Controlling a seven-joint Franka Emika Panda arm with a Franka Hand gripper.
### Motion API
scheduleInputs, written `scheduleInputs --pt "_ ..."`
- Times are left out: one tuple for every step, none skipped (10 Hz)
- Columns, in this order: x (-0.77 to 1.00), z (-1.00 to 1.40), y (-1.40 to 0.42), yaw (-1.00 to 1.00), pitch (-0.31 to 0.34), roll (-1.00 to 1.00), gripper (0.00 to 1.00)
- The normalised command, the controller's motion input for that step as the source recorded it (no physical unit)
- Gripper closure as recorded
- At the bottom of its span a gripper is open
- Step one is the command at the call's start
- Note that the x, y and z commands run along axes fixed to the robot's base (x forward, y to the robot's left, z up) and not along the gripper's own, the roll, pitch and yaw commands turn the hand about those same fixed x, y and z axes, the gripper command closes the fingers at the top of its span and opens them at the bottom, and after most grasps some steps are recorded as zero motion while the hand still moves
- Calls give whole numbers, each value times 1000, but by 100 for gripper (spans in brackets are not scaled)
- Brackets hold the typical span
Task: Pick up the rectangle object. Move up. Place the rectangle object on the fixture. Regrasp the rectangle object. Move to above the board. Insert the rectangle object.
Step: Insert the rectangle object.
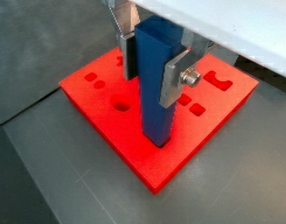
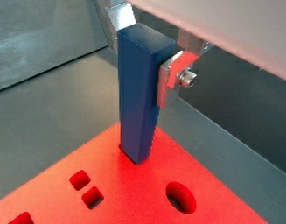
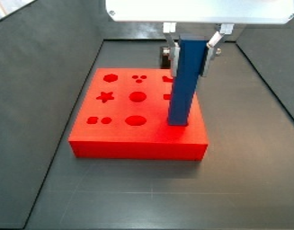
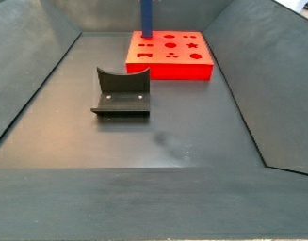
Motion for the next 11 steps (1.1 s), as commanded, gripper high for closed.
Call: scheduleInputs --pt "9 -31 0 0 0 0 100" --pt "0 -97 0 0 0 31 100" --pt "14 -143 -29 0 0 66 100" --pt "40 -137 -66 11 0 86 100" --pt "57 -126 -83 20 0 100 100" --pt "94 -89 -69 20 0 83 100" --pt "94 -69 -37 14 0 63 100" --pt "63 -60 0 0 0 34 100" --pt "94 -31 0 0 7 31 100" --pt "114 -20 0 0 11 17 100" --pt "103 0 0 0 11 10 100"
